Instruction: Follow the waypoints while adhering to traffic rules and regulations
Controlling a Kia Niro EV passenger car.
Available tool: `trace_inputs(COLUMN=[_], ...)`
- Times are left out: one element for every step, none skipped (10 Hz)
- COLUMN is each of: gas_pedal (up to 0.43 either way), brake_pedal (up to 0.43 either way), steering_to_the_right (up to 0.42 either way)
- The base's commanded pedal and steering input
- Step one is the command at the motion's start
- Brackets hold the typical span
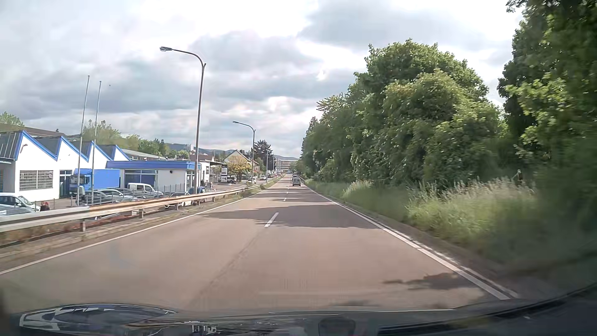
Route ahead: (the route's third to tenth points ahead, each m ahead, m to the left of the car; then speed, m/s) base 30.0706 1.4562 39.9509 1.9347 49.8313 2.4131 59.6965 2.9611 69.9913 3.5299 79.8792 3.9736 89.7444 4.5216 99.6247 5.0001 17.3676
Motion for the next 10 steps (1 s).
trace_inputs(gas_pedal=[0.039,0.039,0.047,0.047,0.047,0.047,0.047,0.047,0.059,0.059], brake_pedal=[0.0,0.0,0.0,0.0,0.0,0.0,0.0,0.0,0.0,0.0], steering_to_the_right=[-0.007,-0.005,-0.005,-0.004,-0.004,-0.004,-0.004,-0.003,-0.003,-0.003])
